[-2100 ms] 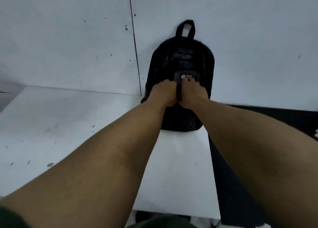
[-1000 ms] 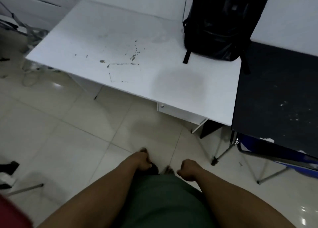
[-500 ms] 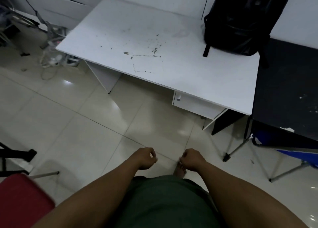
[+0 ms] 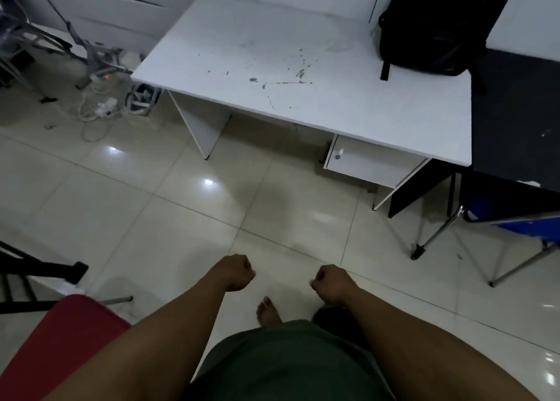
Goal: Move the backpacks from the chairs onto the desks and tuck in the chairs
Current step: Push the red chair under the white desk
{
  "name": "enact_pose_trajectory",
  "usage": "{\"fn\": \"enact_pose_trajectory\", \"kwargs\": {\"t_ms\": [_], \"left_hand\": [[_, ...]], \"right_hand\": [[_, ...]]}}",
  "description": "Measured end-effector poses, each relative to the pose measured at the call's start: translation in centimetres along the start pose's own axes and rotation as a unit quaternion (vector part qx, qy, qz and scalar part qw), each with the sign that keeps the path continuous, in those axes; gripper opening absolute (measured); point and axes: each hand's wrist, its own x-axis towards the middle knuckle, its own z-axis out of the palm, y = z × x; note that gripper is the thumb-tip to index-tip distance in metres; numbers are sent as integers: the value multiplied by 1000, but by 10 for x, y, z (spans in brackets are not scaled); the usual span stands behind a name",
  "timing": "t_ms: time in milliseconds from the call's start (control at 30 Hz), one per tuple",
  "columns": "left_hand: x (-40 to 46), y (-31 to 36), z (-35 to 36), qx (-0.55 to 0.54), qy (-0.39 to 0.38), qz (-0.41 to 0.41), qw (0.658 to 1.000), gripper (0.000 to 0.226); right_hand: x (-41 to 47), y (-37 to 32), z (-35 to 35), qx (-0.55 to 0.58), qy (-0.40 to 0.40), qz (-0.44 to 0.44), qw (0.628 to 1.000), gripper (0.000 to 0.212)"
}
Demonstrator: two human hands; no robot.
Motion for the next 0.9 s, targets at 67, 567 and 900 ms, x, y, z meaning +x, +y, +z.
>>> {"fn": "enact_pose_trajectory", "kwargs": {"t_ms": [67, 567, 900], "left_hand": [[-7, -11, 11, -7, -4, 1, 1000, 41], [-90, -80, 109, -48, 15, 13, 999, 38], [-180, -135, 176, -47, -25, 5, 999, 39]], "right_hand": [[-7, -4, 14, -4, -4, -5, 1000, 36], [-84, 2, 119, -79, 21, -36, 996, 37], [-158, -4, 202, -123, 7, -35, 992, 41]]}}
